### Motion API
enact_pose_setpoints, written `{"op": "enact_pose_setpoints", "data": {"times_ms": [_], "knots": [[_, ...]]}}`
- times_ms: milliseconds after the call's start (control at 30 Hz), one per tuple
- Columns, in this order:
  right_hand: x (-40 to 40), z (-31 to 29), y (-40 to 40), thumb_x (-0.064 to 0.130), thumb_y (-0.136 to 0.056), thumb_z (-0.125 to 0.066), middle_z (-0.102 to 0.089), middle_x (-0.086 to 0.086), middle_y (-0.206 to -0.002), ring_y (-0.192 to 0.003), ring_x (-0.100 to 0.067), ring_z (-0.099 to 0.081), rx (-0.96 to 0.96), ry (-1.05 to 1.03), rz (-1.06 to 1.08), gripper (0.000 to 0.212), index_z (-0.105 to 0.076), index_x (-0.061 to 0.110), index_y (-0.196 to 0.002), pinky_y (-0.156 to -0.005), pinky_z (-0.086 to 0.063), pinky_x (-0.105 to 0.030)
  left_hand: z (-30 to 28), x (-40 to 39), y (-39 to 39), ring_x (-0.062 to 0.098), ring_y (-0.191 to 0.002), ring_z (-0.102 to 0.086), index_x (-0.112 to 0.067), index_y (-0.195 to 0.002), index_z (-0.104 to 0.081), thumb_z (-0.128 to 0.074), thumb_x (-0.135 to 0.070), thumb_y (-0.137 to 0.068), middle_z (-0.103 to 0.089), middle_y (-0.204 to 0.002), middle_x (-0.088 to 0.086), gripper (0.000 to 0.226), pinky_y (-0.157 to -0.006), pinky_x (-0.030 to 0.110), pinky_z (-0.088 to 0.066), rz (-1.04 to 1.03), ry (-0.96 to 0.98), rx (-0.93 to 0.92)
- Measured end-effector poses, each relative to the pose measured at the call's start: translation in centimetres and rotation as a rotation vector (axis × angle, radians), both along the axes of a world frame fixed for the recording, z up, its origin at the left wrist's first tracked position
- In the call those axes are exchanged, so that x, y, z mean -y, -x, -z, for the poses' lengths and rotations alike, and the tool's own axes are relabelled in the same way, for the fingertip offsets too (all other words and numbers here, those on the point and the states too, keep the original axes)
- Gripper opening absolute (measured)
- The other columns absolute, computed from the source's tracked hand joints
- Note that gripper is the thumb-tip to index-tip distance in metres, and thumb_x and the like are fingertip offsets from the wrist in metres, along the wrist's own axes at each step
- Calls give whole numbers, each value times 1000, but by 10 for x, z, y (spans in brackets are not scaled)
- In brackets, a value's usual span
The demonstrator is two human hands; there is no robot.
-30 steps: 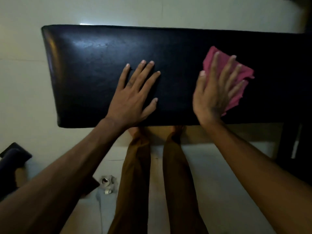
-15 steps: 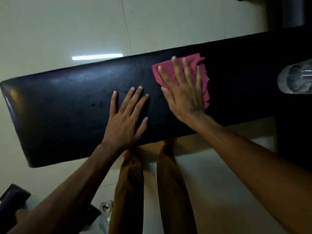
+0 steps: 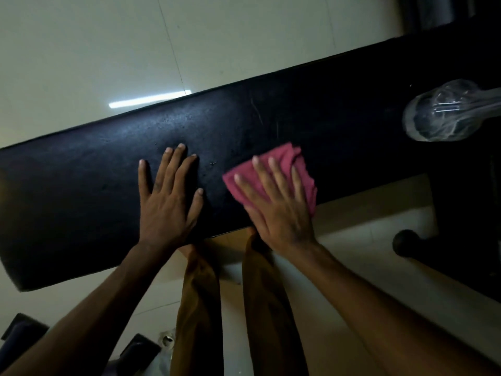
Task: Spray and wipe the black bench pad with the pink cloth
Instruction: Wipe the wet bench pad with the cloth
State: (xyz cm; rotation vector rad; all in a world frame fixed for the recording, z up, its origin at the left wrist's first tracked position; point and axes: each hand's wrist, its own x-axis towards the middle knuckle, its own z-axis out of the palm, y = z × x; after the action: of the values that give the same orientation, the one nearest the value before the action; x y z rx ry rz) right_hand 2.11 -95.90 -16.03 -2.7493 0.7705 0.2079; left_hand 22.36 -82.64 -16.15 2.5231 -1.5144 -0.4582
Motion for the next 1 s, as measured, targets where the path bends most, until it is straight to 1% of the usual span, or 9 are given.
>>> {"op": "enact_pose_setpoints", "data": {"times_ms": [167, 300, 433, 500, 633, 700, 833, 933, 1000], "knots": [[14, 3, 67, 48, -105, -19, -2, 1, -168, -155, -21, 7, -39, -40, 191, 55, -7, 40, -158, -123, 6, -49, -1, 3, 5, 24, -157, -3, -15, -161, -17, -29, -46, -102, -9, -169, 9, 68, -124, 59, 3, -11, -35, 25], [72, -1, 40, 46, -106, -20, -12, -3, -168, -155, -26, -5, -20, 41, 475, 54, -17, 35, -158, -124, -5, -54, 2, 7, 8, 25, -157, 0, -15, -161, -12, -26, -47, -103, -6, -169, 13, 68, -126, 53, 1, -21, -20, 11], [90, 1, -10, 48, -105, -22, -10, -8, -168, -155, -32, -6, -31, 89, 658, 56, -16, 34, -159, -122, -4, -59, 3, 21, 22, 25, -157, 0, -14, -161, -12, -26, -46, -104, -5, -169, 14, 67, -126, 50, 2, -8, 2, -7], [79, 2, -17, 49, -105, -21, -10, -10, -168, -155, -33, -7, -32, 83, 584, 57, -17, 33, -159, -122, -5, -61, 3, 31, 31, 24, -157, 0, -16, -161, -12, -25, -46, -104, -5, -169, 12, 66, -126, 53, 2, -9, -3, -4], [57, 0, 23, 46, -105, -27, -14, -8, -168, -155, -31, -8, -18, 36, 189, 56, -22, 31, -159, -123, -2, -58, 0, 52, 51, 25, -157, -5, -17, -161, -19, -29, -39, -104, -11, -168, 11, 61, -125, 57, -1, 30, 30, -22], [64, -2, 42, 44, -105, -29, -14, -5, -168, -155, -28, -7, -23, 12, 95, 55, -21, 33, -159, -124, -1, -54, 0, 59, 58, 23, -157, -4, -19, -161, -18, -27, -41, -104, -8, -169, 10, 61, -125, 57, 1, 10, 6, -17], [104, -4, 30, 45, -106, -23, -9, -2, -169, -156, -25, -4, -66, 32, 225, 54, -14, 36, -159, -122, 3, -49, 4, 61, 61, 21, -157, -4, -21, -161, -18, -29, -43, -104, -10, -169, 8, 62, -124, 58, -2, -33, -15, 17], [154, -7, -21, 47, -106, -18, -3, -6, -169, -156, -28, -1, -81, 55, 411, 54, -10, 36, -159, -121, 3, -53, 7, 61, 62, 22, -157, -6, -21, -160, -19, -28, -44, -103, -12, -169, 8, 63, -124, 58, -3, -42, -4, 35], [183, -6, -60, 48, -106, -18, -1, -7, -169, -156, -29, 0, -98, 58, 431, 54, -12, 38, -158, -121, 5, -55, 9, 64, 62, 22, -156, -6, -20, -160, -20, -28, -43, -102, -13, -169, 9, 63, -124, 58, -4, -37, 15, 59]]}}
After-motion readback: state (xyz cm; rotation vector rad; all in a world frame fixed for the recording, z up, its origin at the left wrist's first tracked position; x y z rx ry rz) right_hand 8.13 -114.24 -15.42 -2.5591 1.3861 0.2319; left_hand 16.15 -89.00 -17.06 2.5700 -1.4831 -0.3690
